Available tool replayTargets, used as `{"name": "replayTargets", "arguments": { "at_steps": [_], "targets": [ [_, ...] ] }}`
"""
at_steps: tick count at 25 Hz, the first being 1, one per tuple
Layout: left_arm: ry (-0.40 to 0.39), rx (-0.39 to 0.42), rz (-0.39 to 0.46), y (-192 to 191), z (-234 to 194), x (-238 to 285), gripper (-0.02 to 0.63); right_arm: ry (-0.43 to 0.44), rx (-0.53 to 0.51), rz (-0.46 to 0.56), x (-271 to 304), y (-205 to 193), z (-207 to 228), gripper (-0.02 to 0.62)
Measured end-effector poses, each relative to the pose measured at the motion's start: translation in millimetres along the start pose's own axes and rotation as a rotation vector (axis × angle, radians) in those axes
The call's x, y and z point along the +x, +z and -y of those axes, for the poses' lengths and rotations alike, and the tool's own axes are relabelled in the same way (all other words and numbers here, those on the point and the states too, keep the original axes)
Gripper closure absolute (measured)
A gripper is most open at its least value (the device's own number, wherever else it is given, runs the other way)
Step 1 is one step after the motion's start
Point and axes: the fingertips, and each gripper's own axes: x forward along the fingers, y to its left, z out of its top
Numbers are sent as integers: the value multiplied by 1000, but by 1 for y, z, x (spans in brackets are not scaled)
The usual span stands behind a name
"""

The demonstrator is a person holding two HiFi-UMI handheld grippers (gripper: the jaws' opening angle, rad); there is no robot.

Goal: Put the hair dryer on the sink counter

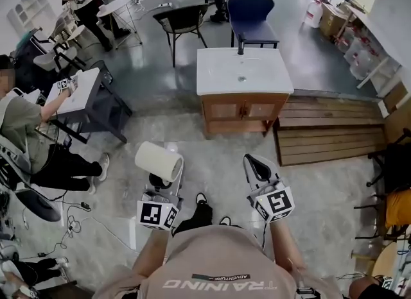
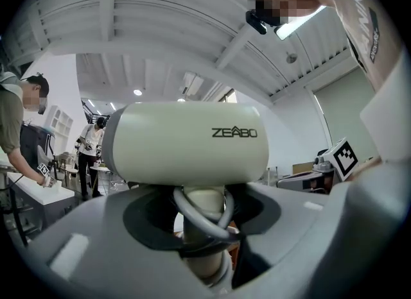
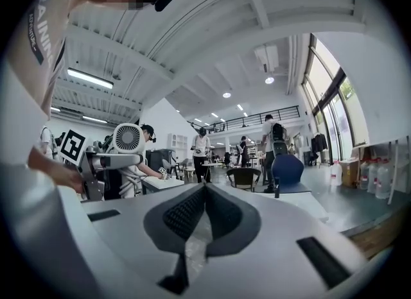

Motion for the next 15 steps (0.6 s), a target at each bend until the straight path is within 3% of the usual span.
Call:
{"name": "replayTargets", "arguments": {
  "at_steps": [15],
  "targets": [
    [-96,-14,-8,-15,-82,108,388,-92,-21,11,114,18,49,589]
  ]
}}
